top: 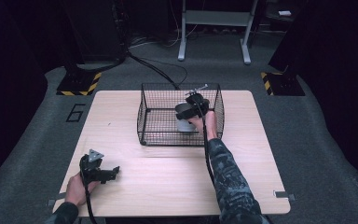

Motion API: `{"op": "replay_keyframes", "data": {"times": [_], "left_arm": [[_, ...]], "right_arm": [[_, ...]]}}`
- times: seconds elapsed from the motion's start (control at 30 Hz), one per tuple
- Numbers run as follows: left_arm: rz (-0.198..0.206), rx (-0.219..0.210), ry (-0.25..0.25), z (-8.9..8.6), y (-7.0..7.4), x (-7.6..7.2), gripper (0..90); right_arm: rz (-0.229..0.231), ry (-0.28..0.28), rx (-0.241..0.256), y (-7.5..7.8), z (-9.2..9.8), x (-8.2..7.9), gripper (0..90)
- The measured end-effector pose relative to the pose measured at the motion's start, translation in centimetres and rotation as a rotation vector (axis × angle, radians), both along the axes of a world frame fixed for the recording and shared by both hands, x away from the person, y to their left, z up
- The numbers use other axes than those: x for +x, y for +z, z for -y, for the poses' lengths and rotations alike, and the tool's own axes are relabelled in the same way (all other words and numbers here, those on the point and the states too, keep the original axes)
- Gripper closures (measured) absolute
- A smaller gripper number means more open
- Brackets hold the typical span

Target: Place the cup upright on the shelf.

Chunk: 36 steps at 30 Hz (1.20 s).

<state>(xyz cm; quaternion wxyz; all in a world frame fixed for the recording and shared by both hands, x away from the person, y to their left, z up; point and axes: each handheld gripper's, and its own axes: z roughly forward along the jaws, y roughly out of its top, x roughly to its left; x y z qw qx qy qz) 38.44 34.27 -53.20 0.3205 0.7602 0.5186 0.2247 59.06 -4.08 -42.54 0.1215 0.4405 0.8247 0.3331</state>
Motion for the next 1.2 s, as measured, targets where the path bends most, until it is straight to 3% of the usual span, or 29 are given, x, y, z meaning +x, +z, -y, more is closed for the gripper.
{"op": "replay_keyframes", "data": {"times": [0.97, 1.2], "left_arm": [[-0.002, 0.000, -0.002, 0.0, 0.0, 0.0, 0.0], [0.000, 0.000, 0.000, 0.0, 0.0, 0.0, 0.0]], "right_arm": [[-0.072, 0.009, -0.059, -0.2, -0.2, -0.3, 4.4], [-0.061, 0.012, -0.021, 0.6, 0.1, -1.1, 0.5]]}}
